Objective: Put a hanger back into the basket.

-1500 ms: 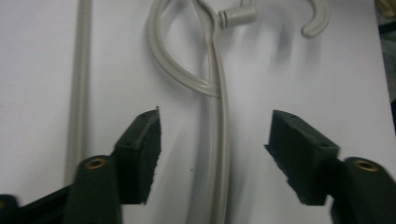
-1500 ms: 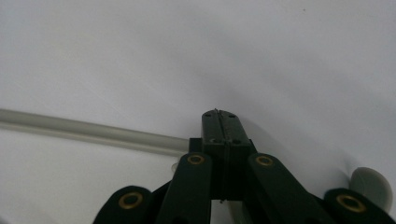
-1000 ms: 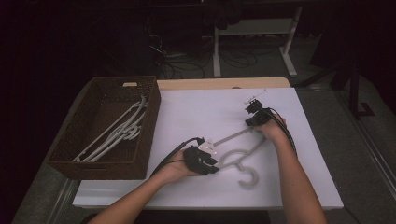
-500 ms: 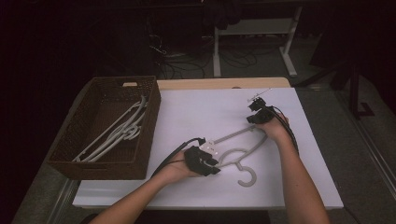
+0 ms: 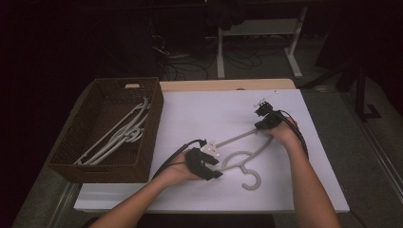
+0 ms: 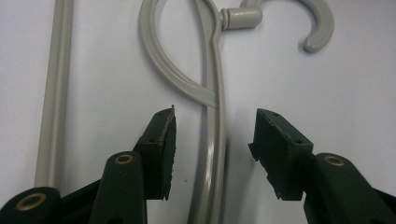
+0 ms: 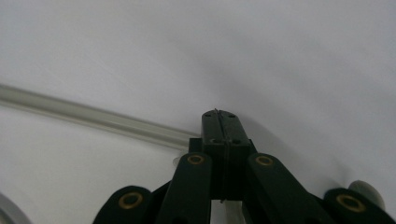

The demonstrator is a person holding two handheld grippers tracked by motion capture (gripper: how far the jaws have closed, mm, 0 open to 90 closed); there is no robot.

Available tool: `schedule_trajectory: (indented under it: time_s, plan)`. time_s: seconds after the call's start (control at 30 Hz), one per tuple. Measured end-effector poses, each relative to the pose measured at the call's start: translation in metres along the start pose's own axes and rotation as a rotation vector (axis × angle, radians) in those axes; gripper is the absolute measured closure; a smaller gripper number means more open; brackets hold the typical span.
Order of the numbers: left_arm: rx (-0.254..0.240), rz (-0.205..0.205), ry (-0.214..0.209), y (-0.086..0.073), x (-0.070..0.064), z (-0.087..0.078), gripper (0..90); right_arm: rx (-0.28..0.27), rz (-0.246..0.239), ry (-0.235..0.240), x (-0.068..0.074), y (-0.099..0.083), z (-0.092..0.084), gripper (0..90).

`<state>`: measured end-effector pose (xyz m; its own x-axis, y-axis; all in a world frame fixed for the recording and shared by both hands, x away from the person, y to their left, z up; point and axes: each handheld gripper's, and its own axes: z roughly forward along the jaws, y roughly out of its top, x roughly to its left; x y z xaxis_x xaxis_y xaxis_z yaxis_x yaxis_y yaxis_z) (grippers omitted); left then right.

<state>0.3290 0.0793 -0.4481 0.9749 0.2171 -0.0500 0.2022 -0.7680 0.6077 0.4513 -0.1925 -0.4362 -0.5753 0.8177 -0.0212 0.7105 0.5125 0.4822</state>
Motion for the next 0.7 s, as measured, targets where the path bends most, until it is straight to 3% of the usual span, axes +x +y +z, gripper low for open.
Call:
schedule_trajectory:
  time_s: [0.13, 0.47, 0.57, 0.7]
  plan:
    - [0.011, 0.014, 0.008, 0.001, -0.001, 0.001, 50.2, -0.004, -0.001, -0.007, 0.002, 0.000, 0.003, 89.3]
    - [0.019, 0.048, 0.011, 0.009, -0.001, 0.007, 68.9, -0.006, 0.003, -0.001, 0.002, 0.000, 0.004, 89.4]
    - [0.026, 0.035, 0.000, 0.011, 0.001, 0.007, 80.2, -0.007, -0.003, -0.002, 0.002, 0.000, 0.004, 89.4]
    - [0.026, 0.031, -0.006, 0.012, 0.001, 0.007, 81.7, -0.009, -0.004, 0.008, 0.003, 0.001, 0.004, 89.2]
